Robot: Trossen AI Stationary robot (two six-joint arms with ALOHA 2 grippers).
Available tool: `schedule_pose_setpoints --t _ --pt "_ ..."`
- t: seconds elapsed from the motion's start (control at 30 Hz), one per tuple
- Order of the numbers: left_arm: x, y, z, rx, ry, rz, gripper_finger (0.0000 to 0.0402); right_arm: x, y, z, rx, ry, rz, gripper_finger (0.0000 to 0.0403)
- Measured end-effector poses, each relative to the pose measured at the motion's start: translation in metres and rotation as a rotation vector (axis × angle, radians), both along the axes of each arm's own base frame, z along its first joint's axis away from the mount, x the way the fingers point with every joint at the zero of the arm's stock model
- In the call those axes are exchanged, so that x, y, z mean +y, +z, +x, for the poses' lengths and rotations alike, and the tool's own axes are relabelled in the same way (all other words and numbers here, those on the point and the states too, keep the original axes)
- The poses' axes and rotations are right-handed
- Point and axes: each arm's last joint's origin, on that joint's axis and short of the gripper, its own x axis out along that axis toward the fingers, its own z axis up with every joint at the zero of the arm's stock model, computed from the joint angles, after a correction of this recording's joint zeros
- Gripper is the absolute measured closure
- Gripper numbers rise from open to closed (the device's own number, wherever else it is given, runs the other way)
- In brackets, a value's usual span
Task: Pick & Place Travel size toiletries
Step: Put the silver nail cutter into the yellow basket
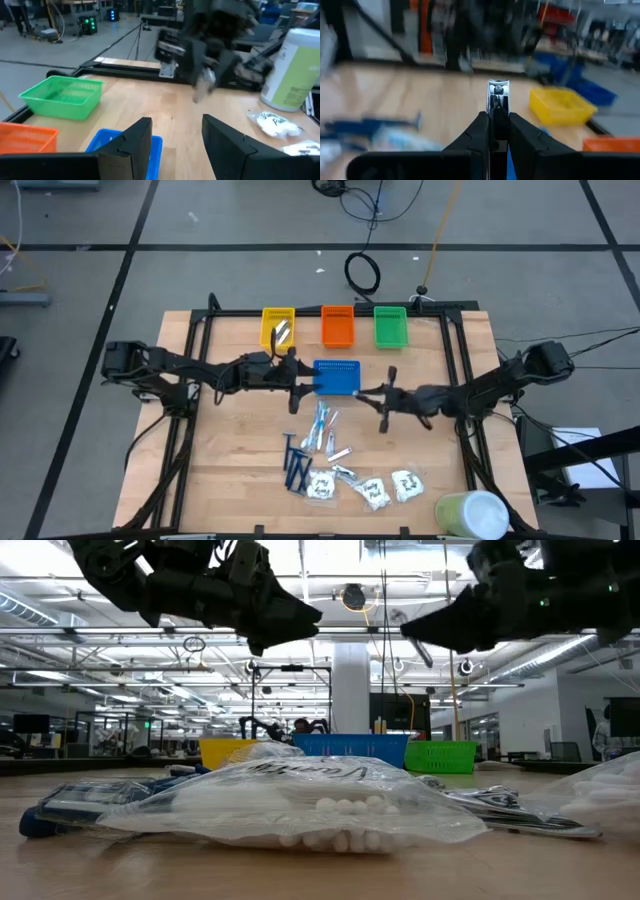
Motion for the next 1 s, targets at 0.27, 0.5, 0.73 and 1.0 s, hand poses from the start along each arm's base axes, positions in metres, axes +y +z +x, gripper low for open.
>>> schedule_pose_setpoints --t 0.27,0.5,0.73,1.0 --pt "-0.009 -0.016 0.021 -0.095 -0.045 0.214 0.0229 -0.008 0.009 -0.009 -0.19 0.062 0.032 0.0363" --pt "-0.022 -0.022 0.051 -0.096 -0.069 0.229 0.0229 -0.004 0.015 -0.011 -0.255 0.178 0.021 0.0363" --pt "-0.031 -0.007 0.088 -0.169 -0.086 0.112 0.0229 -0.004 0.015 -0.01 -0.249 0.178 0.02 0.0363" --pt "-0.038 -0.009 0.112 -0.185 -0.101 0.105 0.0229 -0.002 0.016 -0.011 -0.263 0.199 0.019 0.0363"
